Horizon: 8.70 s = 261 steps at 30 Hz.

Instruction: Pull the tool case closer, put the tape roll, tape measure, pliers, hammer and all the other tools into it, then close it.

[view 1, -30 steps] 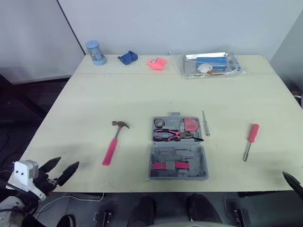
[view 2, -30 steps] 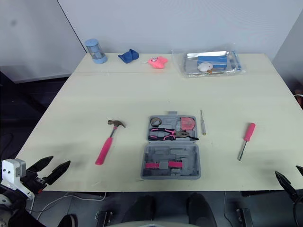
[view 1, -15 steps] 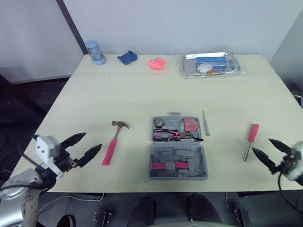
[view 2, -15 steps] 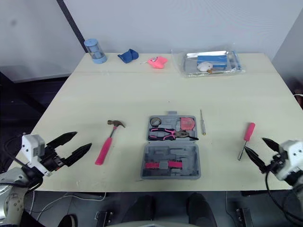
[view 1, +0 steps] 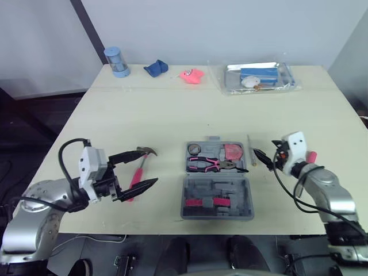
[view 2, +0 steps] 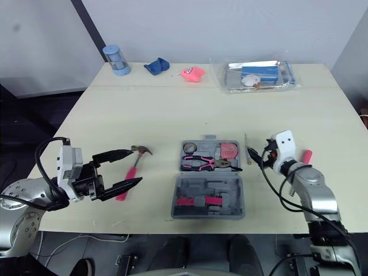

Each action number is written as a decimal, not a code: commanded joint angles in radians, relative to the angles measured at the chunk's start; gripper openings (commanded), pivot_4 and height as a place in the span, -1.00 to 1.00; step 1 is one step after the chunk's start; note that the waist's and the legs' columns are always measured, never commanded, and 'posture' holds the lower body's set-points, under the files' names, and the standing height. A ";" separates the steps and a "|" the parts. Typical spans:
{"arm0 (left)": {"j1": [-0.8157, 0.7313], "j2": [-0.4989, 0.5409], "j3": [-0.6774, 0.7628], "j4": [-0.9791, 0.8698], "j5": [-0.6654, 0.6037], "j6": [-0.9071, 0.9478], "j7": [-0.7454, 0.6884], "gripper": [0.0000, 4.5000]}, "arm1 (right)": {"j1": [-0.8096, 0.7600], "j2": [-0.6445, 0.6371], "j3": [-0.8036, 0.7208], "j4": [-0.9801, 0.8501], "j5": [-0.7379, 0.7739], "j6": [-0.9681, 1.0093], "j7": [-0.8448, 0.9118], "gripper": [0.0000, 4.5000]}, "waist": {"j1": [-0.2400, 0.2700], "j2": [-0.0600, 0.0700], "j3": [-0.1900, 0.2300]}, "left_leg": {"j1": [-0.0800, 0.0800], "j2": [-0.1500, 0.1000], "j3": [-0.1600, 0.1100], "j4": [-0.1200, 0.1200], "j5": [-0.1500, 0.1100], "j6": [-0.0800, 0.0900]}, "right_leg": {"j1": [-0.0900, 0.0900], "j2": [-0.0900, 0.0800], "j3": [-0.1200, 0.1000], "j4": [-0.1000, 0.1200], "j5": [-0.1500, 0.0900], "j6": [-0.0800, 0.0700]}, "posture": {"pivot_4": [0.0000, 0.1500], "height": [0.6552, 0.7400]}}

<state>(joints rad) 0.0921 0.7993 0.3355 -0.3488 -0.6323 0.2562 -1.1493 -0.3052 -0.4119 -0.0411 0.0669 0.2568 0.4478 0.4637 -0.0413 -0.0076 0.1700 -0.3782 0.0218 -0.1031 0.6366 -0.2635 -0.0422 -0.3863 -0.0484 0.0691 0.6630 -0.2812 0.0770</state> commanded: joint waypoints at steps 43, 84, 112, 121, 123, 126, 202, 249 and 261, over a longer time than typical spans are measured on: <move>-0.127 0.028 -0.054 -0.134 -0.137 0.131 -0.016 1.00 | 0.058 0.094 -0.019 -0.172 -0.089 0.258 -0.165 -0.99 | -0.010 0.000 0.000 | -0.005 0.000 0.000 0.000 0.000 0.000 | -0.007 0.000 0.000 0.003 0.000 0.000 | 1.00 1.00; -0.190 0.094 -0.137 -0.184 -0.172 0.212 -0.116 1.00 | 0.574 0.078 -0.151 -0.680 0.046 0.337 -0.159 0.99 | -0.002 0.000 0.000 | -0.004 0.000 0.001 0.002 0.000 0.000 | -0.007 0.001 0.002 0.007 0.000 0.000 | 1.00 1.00; -0.034 0.075 -0.072 -0.235 -0.163 0.165 -0.081 1.00 | -0.375 -0.506 0.543 0.509 -0.212 -1.145 1.151 0.99 | -0.005 -0.001 0.003 | -0.003 0.000 0.001 0.008 0.000 0.000 | -0.004 0.000 0.001 0.007 0.000 0.000 | 1.00 1.00; 0.009 0.075 -0.040 -0.275 -0.176 0.166 -0.052 1.00 | -0.571 -0.361 0.708 0.839 -0.363 -1.469 1.151 0.99 | -0.003 -0.001 0.004 | -0.003 0.000 0.001 0.009 0.001 -0.001 | -0.005 0.000 0.001 0.007 0.000 0.000 | 1.00 1.00; 0.017 0.077 -0.034 -0.277 -0.174 0.164 -0.052 1.00 | -0.583 -0.335 0.705 0.876 -0.387 -1.502 1.150 0.99 | -0.004 -0.001 0.004 | -0.003 0.000 0.001 0.009 0.001 -0.001 | -0.005 0.000 0.001 0.008 0.000 0.000 | 1.00 1.00; 0.022 0.078 -0.033 -0.277 -0.170 0.160 -0.051 1.00 | -0.601 -0.313 0.701 0.921 -0.423 -1.531 1.143 0.99 | -0.004 0.000 0.004 | -0.003 0.000 0.001 0.009 0.001 -0.001 | -0.005 0.000 0.001 0.008 0.000 0.000 | 1.00 1.00; -0.131 0.096 -0.127 -0.199 -0.190 0.178 -0.138 1.00 | 0.474 0.128 -0.137 -0.604 -0.085 0.383 -0.072 0.99 | -0.002 -0.002 0.003 | -0.005 -0.001 -0.001 0.011 0.000 0.000 | -0.006 0.001 0.001 0.013 0.000 0.000 | 1.00 1.00; -0.203 0.094 -0.158 -0.132 -0.160 0.166 -0.193 1.00 | 0.602 0.161 -0.049 -0.396 -0.091 -0.136 -0.115 -0.96 | -0.002 -0.002 0.004 | -0.004 0.000 0.001 0.011 0.000 0.000 | -0.007 0.001 0.002 0.014 0.000 0.000 | 1.00 1.00; -0.174 0.088 -0.132 -0.050 -0.095 0.071 -0.228 1.00 | 0.493 -0.176 -0.046 -0.583 0.105 -0.003 0.247 -0.96 | -0.002 -0.002 0.004 | -0.005 0.000 0.001 0.011 0.000 0.000 | -0.007 0.001 0.003 0.014 0.000 0.000 | 1.00 1.00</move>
<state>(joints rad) -0.0865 0.8827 0.1769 -0.4049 -0.7349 0.3581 -1.3596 0.2045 -0.5620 -0.0858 -0.4702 0.3257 0.4221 0.6594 -0.0435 -0.0091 0.1744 -0.3828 0.0214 -0.1025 0.6479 -0.2636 -0.0417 -0.3931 -0.0471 0.0712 0.6771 -0.2815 0.0769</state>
